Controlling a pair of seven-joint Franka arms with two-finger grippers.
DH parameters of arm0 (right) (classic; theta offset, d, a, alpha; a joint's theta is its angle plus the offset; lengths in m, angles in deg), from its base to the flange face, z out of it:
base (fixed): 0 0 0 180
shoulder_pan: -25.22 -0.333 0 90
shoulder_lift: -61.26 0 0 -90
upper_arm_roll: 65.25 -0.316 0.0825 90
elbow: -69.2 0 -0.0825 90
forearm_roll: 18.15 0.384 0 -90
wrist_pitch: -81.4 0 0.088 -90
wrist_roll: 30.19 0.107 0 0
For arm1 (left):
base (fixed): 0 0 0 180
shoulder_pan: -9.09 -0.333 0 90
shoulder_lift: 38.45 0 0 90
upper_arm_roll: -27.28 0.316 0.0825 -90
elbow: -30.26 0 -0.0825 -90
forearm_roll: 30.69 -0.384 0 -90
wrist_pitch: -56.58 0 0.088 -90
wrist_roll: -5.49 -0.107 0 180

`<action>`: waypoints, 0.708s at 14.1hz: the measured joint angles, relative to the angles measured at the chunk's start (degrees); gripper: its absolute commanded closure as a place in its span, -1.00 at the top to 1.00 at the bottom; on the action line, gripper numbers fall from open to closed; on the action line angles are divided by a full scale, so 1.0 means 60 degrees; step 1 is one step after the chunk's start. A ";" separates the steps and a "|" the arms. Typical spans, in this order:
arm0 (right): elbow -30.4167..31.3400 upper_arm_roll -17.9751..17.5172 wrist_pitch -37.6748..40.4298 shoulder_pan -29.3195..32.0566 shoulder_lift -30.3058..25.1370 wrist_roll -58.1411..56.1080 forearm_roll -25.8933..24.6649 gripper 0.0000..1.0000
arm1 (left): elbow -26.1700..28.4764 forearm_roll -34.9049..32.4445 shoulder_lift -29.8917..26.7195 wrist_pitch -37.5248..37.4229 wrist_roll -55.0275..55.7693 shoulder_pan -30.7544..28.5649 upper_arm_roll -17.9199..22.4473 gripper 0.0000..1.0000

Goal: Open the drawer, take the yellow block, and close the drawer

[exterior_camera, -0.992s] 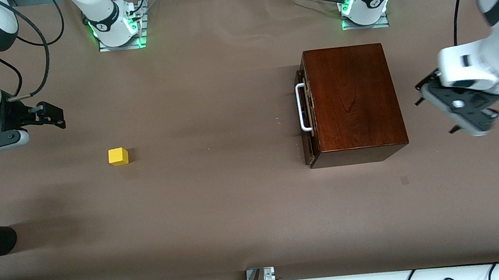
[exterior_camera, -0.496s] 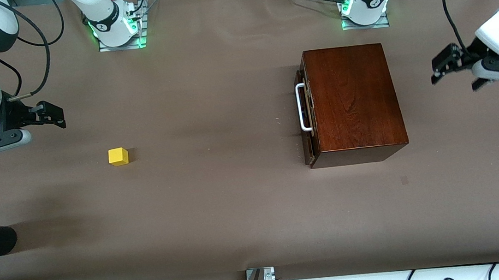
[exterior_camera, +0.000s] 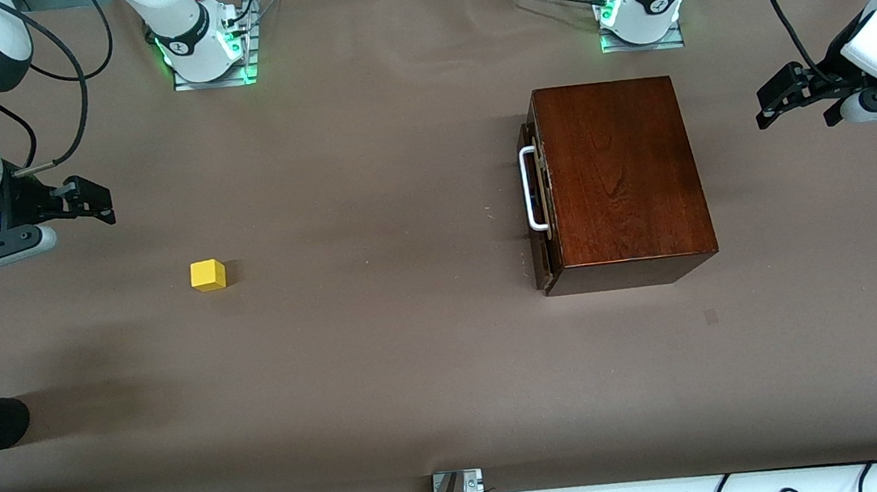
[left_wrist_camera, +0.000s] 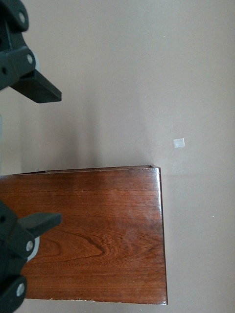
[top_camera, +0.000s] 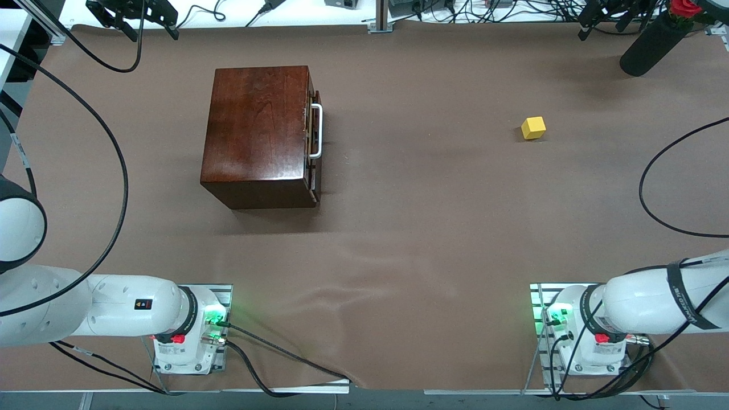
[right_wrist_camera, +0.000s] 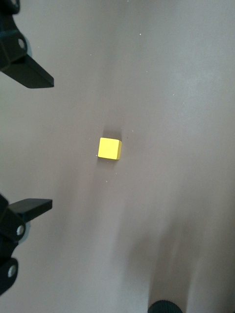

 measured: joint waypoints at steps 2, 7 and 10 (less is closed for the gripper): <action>0.0000 0.0000 0.0000 0.0000 0.0000 -0.0004 0.0000 1.00 | 0.0002 0.0000 0.0000 -0.0006 0.0003 0.0000 0.0000 1.00; 0.0000 0.0000 0.0000 0.0000 0.0029 -0.0007 0.0001 1.00 | 0.0023 0.0000 0.0000 -0.0015 0.0003 0.0001 0.0000 1.00; -0.0003 0.0000 -0.0005 0.0000 0.0081 -0.0049 0.0192 1.00 | 0.0024 0.0000 0.0000 -0.0073 0.0003 0.0011 0.0000 1.00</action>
